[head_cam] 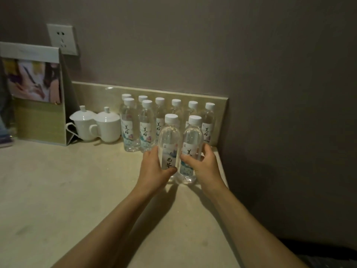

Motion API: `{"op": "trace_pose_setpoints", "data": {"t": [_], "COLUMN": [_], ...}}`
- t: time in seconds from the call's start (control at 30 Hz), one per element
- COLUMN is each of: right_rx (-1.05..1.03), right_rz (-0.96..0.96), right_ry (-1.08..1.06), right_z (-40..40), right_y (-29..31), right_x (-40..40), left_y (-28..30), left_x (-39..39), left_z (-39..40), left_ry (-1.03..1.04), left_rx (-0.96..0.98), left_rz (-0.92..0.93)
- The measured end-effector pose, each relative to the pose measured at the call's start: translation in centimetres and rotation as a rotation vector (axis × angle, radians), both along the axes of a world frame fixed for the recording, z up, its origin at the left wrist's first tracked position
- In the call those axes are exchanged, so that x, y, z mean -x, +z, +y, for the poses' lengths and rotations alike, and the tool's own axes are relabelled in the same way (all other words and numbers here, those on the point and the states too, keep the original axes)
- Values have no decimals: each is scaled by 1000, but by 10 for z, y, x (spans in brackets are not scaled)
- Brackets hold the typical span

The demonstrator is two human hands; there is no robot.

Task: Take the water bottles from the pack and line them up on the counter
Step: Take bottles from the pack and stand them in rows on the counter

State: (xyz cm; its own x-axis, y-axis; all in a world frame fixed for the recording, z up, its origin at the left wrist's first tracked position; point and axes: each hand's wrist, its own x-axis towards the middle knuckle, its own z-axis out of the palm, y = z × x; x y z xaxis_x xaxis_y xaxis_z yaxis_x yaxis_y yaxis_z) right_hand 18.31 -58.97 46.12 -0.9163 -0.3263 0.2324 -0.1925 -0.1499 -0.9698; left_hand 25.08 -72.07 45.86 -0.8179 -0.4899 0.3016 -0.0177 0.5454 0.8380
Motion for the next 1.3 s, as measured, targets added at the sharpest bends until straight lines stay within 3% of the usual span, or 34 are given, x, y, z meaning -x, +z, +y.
{"op": "trace_pose_setpoints", "data": {"t": [0.4,0.67,1.1,1.3], "right_rx": [-207,-753,-790,-833], "right_rz": [120,250,177,201], "right_ry": [-38,-248,-410,-457], "right_z": [-19,-28,-57,-64], "right_y": [-9,-8,-3,-6], "right_x": [38,39,40,41], "left_y": [-7,-9,-11,-9], "left_x": [47,60,69,70], "left_z": [-15,-15,-24,-25], "left_ry": [69,211,261,233], "left_rx": [88,174,286,244], "left_rz": [55,32,5,27]}}
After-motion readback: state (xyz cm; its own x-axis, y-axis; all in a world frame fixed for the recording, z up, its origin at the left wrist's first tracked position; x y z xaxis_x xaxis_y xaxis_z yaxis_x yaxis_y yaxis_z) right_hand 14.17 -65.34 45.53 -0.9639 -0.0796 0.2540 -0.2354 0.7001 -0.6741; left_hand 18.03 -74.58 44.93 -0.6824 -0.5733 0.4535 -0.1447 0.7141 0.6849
